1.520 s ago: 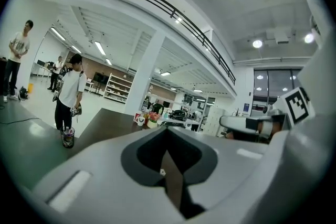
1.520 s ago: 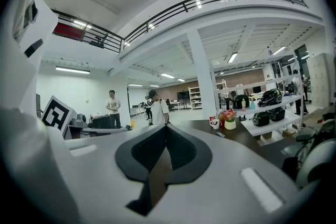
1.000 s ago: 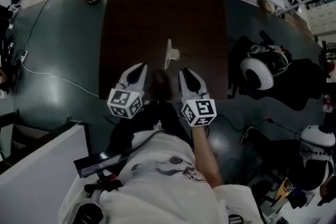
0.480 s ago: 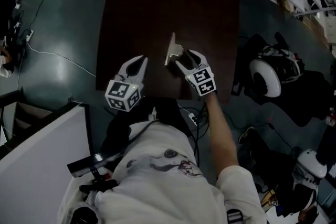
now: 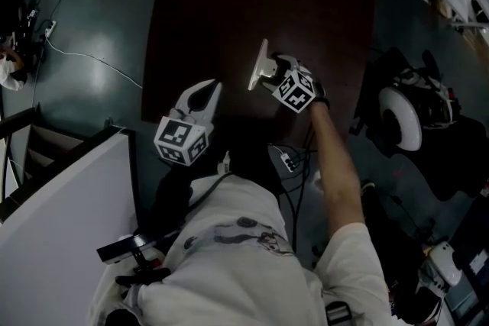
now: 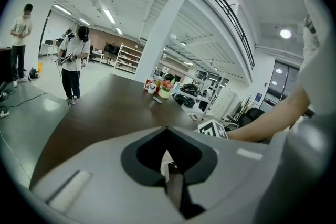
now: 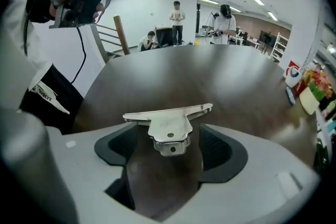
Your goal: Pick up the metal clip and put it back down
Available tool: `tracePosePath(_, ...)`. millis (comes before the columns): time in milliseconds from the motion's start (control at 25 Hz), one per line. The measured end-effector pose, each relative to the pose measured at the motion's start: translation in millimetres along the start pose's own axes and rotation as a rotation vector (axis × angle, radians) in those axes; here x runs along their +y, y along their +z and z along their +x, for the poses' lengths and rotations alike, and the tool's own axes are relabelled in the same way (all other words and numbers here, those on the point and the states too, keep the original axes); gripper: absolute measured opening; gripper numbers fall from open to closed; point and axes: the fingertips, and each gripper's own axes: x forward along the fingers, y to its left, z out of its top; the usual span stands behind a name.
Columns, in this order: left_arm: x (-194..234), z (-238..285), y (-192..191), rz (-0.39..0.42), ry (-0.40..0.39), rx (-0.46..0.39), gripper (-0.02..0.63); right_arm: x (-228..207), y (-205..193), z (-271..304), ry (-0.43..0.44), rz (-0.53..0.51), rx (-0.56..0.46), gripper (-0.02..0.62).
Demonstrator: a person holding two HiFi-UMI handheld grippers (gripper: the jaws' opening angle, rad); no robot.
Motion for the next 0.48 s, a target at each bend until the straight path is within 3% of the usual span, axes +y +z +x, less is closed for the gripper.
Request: tracePosePath(480, 5.0, -7.9, -12.3, -0.021, 0.021, 0.036, -0.003, 2.0, 0.1, 22.6, 0.070, -0.110, 0.052, 0.327)
